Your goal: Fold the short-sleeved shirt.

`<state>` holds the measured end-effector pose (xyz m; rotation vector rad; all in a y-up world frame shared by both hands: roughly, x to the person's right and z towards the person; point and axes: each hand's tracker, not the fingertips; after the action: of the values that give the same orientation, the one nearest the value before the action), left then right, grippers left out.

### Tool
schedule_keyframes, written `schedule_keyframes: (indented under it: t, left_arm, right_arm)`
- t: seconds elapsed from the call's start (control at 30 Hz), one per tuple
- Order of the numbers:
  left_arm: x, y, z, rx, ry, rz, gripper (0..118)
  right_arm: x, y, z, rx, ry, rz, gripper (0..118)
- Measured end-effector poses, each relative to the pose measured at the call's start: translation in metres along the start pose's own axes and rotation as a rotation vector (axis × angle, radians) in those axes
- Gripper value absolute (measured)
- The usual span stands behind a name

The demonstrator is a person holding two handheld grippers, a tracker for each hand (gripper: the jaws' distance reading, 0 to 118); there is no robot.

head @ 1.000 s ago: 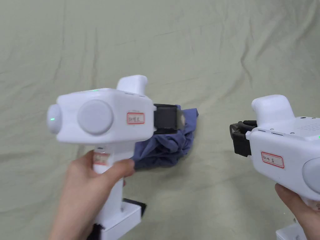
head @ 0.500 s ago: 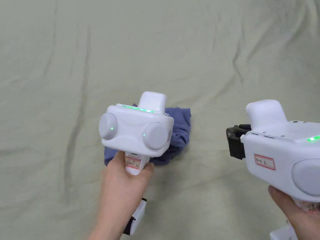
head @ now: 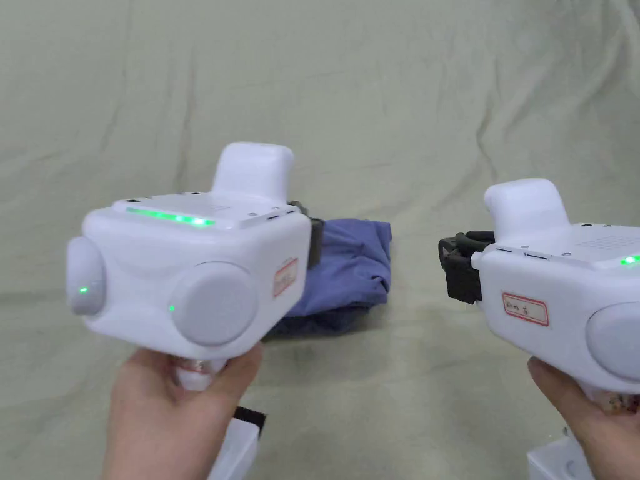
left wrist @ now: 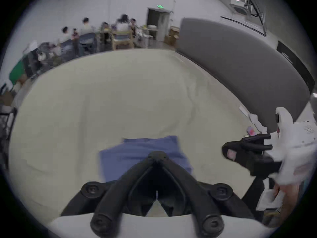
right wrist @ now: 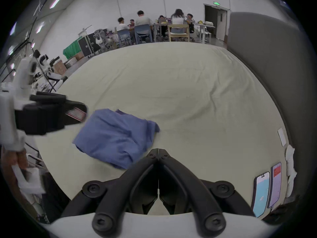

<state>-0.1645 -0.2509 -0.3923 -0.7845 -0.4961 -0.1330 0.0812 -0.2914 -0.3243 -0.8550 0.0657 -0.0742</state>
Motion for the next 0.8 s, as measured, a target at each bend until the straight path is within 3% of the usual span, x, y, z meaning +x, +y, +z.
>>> schedule_keyframes:
  t: [0.17, 0.3, 0.33, 0.37, 0.4, 0.43, 0.5, 0.63, 0.73, 0.77, 0.8]
  left_arm:
    - [-0.076, -0.014, 0.033, -0.019, 0.196, 0.098, 0]
    - [-0.111, -0.033, 0.013, -0.028, 0.104, 0.258, 1]
    - [-0.117, -0.038, 0.003, -0.017, 0.043, 0.292, 29]
    - [-0.122, -0.042, -0.009, -0.013, -0.008, 0.321, 73]
    - [-0.127, -0.046, -0.028, -0.053, -0.080, 0.359, 107]
    - [-0.130, -0.050, -0.042, -0.061, -0.135, 0.377, 113]
    - [-0.129, -0.054, -0.065, -0.111, -0.180, 0.417, 113]
    - [-0.123, -0.061, -0.102, -0.167, -0.223, 0.431, 113]
    - [-0.118, -0.063, -0.121, -0.189, -0.336, 0.486, 113]
    - [-0.117, -0.062, -0.129, -0.198, -0.388, 0.507, 110]
    - [-0.118, -0.060, -0.134, -0.236, -0.434, 0.534, 91]
  right_arm:
    - [-0.041, 0.028, -0.024, 0.021, 0.069, 0.060, 3]
    - [-0.057, 0.022, -0.088, -0.088, 0.119, 0.058, 3]
    - [-0.057, 0.016, -0.107, -0.124, 0.127, 0.051, 3]
    - [-0.057, 0.009, -0.125, -0.159, 0.111, 0.072, 3]
    - [-0.055, 0.001, -0.144, -0.203, 0.094, 0.089, 3]
    - [-0.051, -0.006, -0.155, -0.197, 0.075, 0.099, 3]
    - [-0.042, 0.005, -0.139, -0.138, 0.140, 0.021, 3]
    - [-0.033, 0.007, -0.140, -0.168, 0.170, 0.037, 3]
    - [-0.033, 0.004, -0.140, -0.163, 0.178, 0.031, 3]
    - [-0.032, 0.004, -0.139, -0.160, 0.182, 0.026, 3]
    - [-0.032, 0.004, -0.139, -0.158, 0.184, 0.024, 3]
